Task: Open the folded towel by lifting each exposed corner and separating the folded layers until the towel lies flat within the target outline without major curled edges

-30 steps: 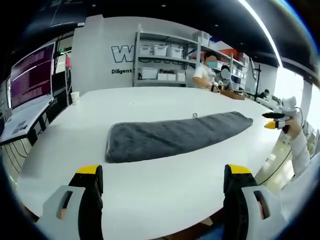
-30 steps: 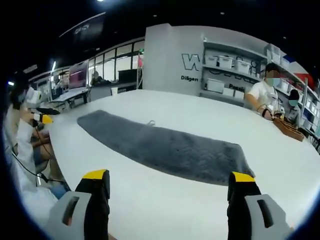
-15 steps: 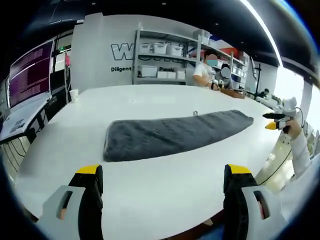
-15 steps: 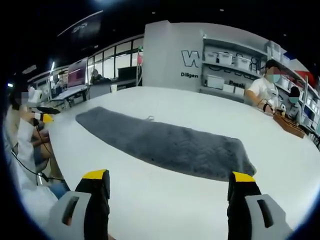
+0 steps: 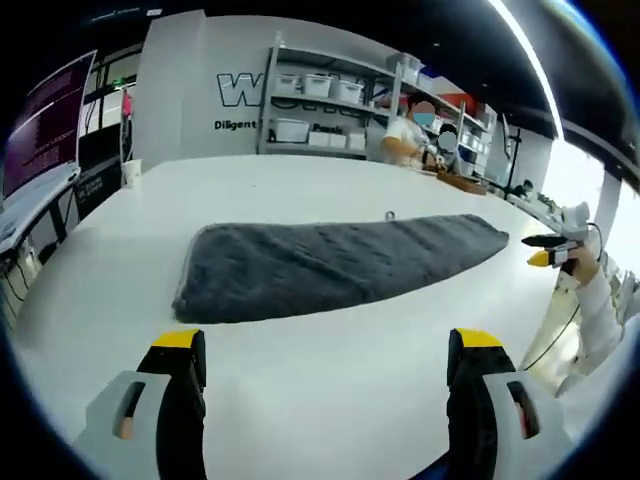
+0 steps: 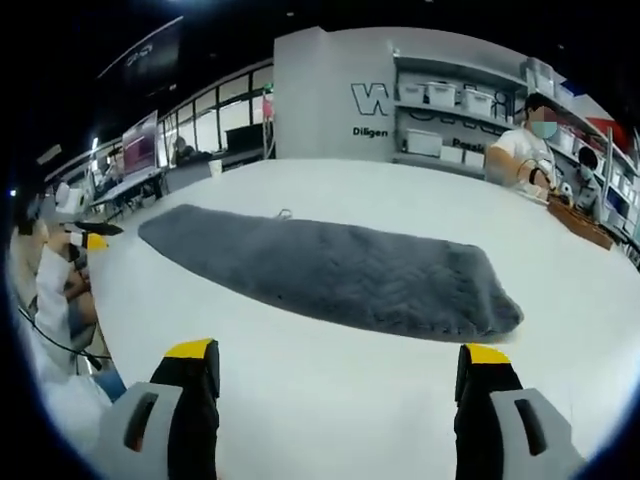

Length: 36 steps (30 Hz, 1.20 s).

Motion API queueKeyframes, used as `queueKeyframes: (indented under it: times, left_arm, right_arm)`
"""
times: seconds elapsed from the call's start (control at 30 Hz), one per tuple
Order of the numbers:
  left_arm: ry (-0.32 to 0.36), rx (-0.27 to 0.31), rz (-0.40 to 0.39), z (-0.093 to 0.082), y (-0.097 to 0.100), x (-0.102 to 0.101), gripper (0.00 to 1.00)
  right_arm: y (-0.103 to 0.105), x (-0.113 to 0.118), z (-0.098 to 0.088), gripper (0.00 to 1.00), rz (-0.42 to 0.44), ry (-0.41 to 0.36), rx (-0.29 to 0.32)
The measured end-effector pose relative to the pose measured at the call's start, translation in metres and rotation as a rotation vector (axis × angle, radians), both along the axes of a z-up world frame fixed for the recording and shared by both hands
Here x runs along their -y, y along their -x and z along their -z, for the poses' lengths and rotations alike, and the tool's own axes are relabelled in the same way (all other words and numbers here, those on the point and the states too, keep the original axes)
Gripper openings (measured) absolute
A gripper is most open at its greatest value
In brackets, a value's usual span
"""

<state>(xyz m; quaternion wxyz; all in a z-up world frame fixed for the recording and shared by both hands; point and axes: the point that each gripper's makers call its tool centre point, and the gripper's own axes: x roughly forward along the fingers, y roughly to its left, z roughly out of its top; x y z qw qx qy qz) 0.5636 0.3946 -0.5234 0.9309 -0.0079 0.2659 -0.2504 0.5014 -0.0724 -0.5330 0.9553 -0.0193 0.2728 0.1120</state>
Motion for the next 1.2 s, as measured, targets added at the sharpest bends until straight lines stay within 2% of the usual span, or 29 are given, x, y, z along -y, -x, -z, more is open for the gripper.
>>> queueKeyframes:
  times: [0.63,1.0,1.2]
  left_arm:
    - [-0.002,-0.078,-0.006,0.022,-0.031,0.013,1.0]
    - [0.002,-0.118,-0.019,0.03,-0.051,0.016,1.0]
    - [0.021,-0.126,-0.042,0.028,-0.064,0.015,1.0]
  right_arm:
    - [-0.042,0.003,0.021,0.99,-0.022,-0.018,-0.071]
    - [-0.072,0.002,0.029,0.99,-0.037,-0.016,-0.122]
    - [-0.087,0.004,0.033,0.99,-0.041,-0.009,-0.136]
